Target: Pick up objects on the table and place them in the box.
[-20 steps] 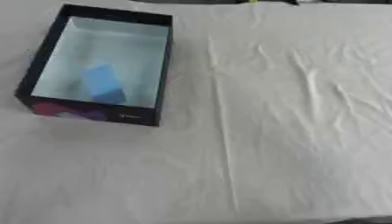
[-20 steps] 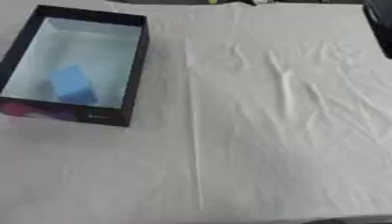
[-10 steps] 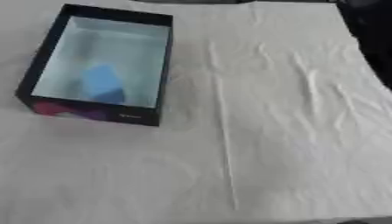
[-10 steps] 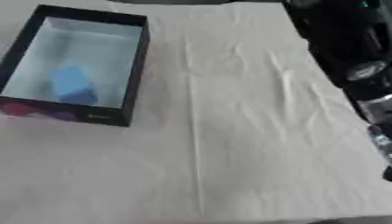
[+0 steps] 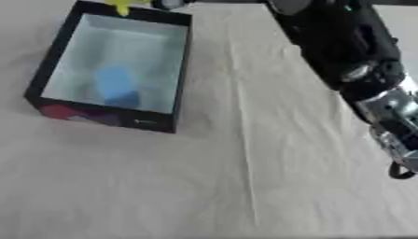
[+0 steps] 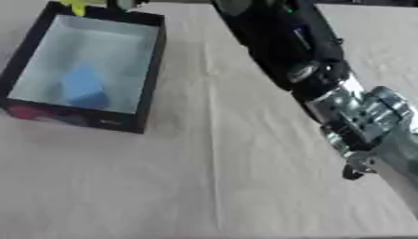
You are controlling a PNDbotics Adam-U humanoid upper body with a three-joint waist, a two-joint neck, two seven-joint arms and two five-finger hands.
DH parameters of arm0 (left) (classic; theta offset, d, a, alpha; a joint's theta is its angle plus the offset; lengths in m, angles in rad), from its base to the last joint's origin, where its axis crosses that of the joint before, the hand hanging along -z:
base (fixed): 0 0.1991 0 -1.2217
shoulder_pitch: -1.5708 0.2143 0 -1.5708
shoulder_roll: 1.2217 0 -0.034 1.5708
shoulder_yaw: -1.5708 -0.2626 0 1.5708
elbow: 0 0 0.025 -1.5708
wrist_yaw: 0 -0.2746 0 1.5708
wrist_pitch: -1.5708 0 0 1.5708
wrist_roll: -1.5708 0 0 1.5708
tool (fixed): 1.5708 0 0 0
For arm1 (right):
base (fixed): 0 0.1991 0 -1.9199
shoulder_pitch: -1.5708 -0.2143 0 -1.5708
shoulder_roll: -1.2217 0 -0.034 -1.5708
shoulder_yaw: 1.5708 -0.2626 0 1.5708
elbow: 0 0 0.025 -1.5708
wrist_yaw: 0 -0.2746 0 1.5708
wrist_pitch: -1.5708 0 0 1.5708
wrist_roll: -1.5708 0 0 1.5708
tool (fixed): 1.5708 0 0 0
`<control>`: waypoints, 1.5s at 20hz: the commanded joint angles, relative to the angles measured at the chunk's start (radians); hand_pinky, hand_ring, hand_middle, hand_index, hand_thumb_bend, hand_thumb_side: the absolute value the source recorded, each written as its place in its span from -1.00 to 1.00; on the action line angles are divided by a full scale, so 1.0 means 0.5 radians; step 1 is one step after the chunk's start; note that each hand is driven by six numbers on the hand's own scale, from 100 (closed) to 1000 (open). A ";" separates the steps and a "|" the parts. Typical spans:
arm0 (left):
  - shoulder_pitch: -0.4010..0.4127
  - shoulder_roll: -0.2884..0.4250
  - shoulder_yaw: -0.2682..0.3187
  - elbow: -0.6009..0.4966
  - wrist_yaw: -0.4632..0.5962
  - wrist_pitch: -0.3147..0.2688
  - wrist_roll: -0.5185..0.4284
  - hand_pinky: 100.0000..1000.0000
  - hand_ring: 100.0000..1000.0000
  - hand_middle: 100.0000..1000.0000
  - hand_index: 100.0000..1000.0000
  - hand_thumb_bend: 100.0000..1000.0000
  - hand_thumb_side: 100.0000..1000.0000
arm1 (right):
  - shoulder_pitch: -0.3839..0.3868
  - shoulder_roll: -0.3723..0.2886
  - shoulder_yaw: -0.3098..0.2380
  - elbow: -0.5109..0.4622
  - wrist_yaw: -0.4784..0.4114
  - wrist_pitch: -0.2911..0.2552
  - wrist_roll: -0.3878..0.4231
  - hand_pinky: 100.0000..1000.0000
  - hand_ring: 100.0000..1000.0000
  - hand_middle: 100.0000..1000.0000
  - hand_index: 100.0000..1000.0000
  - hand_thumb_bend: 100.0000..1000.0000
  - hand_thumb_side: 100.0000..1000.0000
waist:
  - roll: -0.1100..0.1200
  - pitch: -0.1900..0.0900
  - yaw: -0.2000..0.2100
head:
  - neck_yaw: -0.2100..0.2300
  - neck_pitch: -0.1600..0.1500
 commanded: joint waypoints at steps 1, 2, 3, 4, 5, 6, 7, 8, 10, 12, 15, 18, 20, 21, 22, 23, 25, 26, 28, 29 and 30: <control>-0.032 0.032 0.036 -0.054 -0.003 -0.012 0.044 0.58 0.22 0.58 0.59 -0.26 0.27 | -0.057 0.144 -0.001 0.121 0.106 -0.021 -0.037 0.68 0.31 -0.05 0.28 -0.37 -0.94 | 0.019 -0.022 0.013 | -0.028 -0.002; -0.038 0.030 0.041 -0.058 -0.004 -0.016 0.060 0.58 0.22 0.58 0.59 -0.26 0.27 | -0.058 0.197 -0.004 0.170 0.138 -0.023 -0.050 0.68 0.31 -0.05 0.28 -0.38 -0.94 | 0.020 -0.018 0.017 | -0.032 -0.002; -0.045 0.028 0.042 -0.062 -0.004 -0.020 0.073 0.58 0.23 0.58 0.59 -0.26 0.27 | -0.057 0.250 -0.004 0.220 0.171 -0.024 -0.064 0.68 0.30 -0.05 0.28 -0.38 -0.94 | 0.021 -0.012 0.023 | -0.040 -0.002; -0.052 0.027 0.041 -0.065 -0.004 -0.022 0.082 0.58 0.23 0.58 0.59 -0.26 0.28 | -0.057 0.295 -0.004 0.269 0.204 -0.029 -0.080 0.68 0.30 -0.05 0.28 -0.38 -0.95 | 0.022 -0.007 0.029 | -0.047 -0.002; -0.059 0.025 0.040 -0.068 -0.005 -0.024 0.088 0.59 0.23 0.58 0.59 -0.26 0.27 | -0.055 0.333 -0.007 0.312 0.237 -0.037 -0.100 0.68 0.30 -0.05 0.28 -0.39 -0.96 | 0.022 -0.001 0.036 | -0.055 -0.002; -0.065 0.023 0.038 -0.069 -0.006 -0.024 0.094 0.59 0.23 0.58 0.59 -0.26 0.27 | -0.054 0.362 -0.013 0.348 0.271 -0.047 -0.122 0.68 0.30 -0.06 0.28 -0.40 -0.96 | 0.022 0.005 0.042 | -0.061 -0.002; -0.070 0.021 0.038 -0.071 -0.008 -0.026 0.101 0.59 0.24 0.58 0.59 -0.25 0.27 | -0.050 0.384 -0.022 0.380 0.305 -0.055 -0.144 0.68 0.29 -0.06 0.28 -0.41 -0.97 | 0.021 0.010 0.049 | -0.067 -0.002; -0.073 0.020 0.037 -0.071 -0.010 -0.027 0.107 0.60 0.24 0.58 0.59 -0.25 0.27 | -0.046 0.402 -0.032 0.412 0.340 -0.061 -0.168 0.68 0.29 -0.05 0.28 -0.41 -0.98 | 0.021 0.015 0.054 | -0.070 -0.002; -0.079 0.018 0.036 -0.073 -0.015 -0.029 0.117 0.60 0.24 0.58 0.59 -0.25 0.27 | -0.035 0.434 -0.052 0.476 0.408 -0.065 -0.217 0.68 0.30 -0.04 0.29 -0.40 -0.98 | 0.019 0.024 0.062 | -0.074 -0.002; -0.084 0.015 0.035 -0.074 -0.017 -0.031 0.123 0.60 0.24 0.58 0.59 -0.26 0.28 | -0.017 0.460 -0.061 0.533 0.477 -0.089 -0.245 0.69 0.33 0.00 0.34 -0.34 -0.99 | 0.018 0.031 0.068 | -0.075 -0.002; -0.084 0.013 0.033 -0.073 -0.017 -0.030 0.121 0.59 0.23 0.58 0.59 -0.26 0.27 | 0.004 0.480 -0.070 0.572 0.538 -0.163 -0.252 0.78 0.63 0.45 0.70 -0.23 -0.64 | 0.017 0.036 0.066 | -0.071 -0.002; -0.079 0.013 0.028 -0.068 -0.016 -0.022 0.106 0.59 0.22 0.58 0.59 -0.25 0.27 | -0.002 0.468 -0.094 0.541 0.565 -0.229 -0.301 0.85 0.76 0.58 0.82 -0.04 -0.33 | 0.018 0.036 0.058 | -0.063 -0.002; -0.075 0.014 0.028 -0.064 -0.015 -0.019 0.098 0.59 0.22 0.58 0.59 -0.26 0.27 | -0.006 0.453 -0.105 0.512 0.576 -0.241 -0.348 0.84 0.75 0.58 0.82 0.04 -0.27 | 0.020 0.035 0.050 | -0.054 -0.002; -0.073 0.015 0.029 -0.063 -0.015 -0.018 0.097 0.59 0.22 0.58 0.59 -0.25 0.27 | -0.007 0.447 -0.108 0.503 0.572 -0.239 -0.364 0.84 0.74 0.57 0.82 0.02 -0.28 | 0.022 0.033 0.047 | -0.051 -0.002; -0.071 0.016 0.031 -0.063 -0.015 -0.019 0.097 0.59 0.22 0.58 0.59 -0.25 0.27 | -0.007 0.440 -0.111 0.494 0.558 -0.236 -0.375 0.84 0.73 0.57 0.82 0.01 -0.30 | 0.023 0.031 0.043 | -0.049 -0.002; -0.069 0.017 0.031 -0.062 -0.015 -0.019 0.097 0.59 0.22 0.58 0.59 -0.25 0.27 | -0.009 0.429 -0.111 0.482 0.547 -0.229 -0.384 0.84 0.73 0.57 0.82 -0.01 -0.32 | 0.025 0.029 0.038 | -0.045 -0.002; -0.061 0.021 0.034 -0.060 -0.016 -0.020 0.098 0.59 0.22 0.57 0.59 -0.25 0.27 | -0.007 0.399 -0.118 0.442 0.499 -0.212 -0.399 0.84 0.71 0.57 0.81 -0.08 -0.40 | 0.028 0.018 0.023 | -0.030 -0.002; -0.054 0.024 0.036 -0.059 -0.018 -0.020 0.099 0.59 0.22 0.57 0.59 -0.25 0.27 | -0.007 0.373 -0.123 0.409 0.468 -0.198 -0.407 0.84 0.71 0.57 0.81 -0.10 -0.43 | 0.030 0.010 0.012 | -0.020 -0.002; -0.034 0.030 0.040 -0.055 -0.021 -0.021 0.101 0.59 0.22 0.57 0.59 -0.26 0.27 | 0.001 0.305 -0.133 0.325 0.400 -0.168 -0.419 0.83 0.69 0.56 0.80 -0.16 -0.52 | 0.030 -0.013 -0.018 | 0.008 -0.002; -0.020 0.034 0.044 -0.052 -0.024 -0.021 0.103 0.59 0.22 0.57 0.59 -0.26 0.26 | 0.009 0.256 -0.144 0.273 0.366 -0.154 -0.428 0.84 0.68 0.56 0.80 -0.16 -0.56 | 0.029 -0.027 -0.038 | 0.030 -0.002; -0.004 0.040 0.049 -0.048 -0.027 -0.021 0.106 0.59 0.21 0.57 0.59 -0.26 0.26 | 0.022 0.201 -0.159 0.217 0.329 -0.145 -0.437 0.84 0.67 0.55 0.80 -0.16 -0.56 | 0.028 -0.041 -0.059 | 0.056 -0.002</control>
